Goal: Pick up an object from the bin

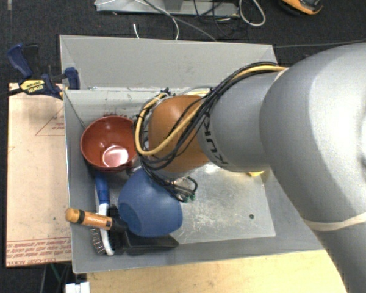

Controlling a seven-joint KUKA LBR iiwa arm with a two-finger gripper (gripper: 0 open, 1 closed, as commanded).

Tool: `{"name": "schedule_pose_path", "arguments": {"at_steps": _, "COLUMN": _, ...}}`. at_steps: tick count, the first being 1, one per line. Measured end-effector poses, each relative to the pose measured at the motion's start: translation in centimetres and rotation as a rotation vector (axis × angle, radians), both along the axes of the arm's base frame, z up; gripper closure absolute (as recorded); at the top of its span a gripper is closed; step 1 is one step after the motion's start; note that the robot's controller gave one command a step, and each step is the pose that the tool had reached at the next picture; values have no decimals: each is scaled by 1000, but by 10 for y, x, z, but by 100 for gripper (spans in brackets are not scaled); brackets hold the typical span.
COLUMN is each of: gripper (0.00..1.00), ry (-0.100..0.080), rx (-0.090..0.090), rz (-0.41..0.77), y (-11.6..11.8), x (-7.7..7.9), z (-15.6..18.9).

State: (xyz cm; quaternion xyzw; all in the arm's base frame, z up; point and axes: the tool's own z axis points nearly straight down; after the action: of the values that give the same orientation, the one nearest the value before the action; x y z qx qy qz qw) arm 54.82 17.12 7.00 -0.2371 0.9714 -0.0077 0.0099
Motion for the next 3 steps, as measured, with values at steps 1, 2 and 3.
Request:
{"name": "schedule_pose_path", "arguments": {"at_steps": 1, "gripper": 0, "ry": 1, "rx": 0, "rz": 1, "y": -1, "x": 2, "z": 0}}
{"name": "schedule_pose_path", "arguments": {"at_steps": 2, "gripper": 100, "ry": -12, "rx": -11, "rz": -26, "y": 28, "x": 4, "z": 8}}
{"name": "schedule_pose_path", "arguments": {"at_steps": 3, "gripper": 100, "ry": -12, "rx": -11, "rz": -26, "y": 28, "x": 4, "z": 8}}
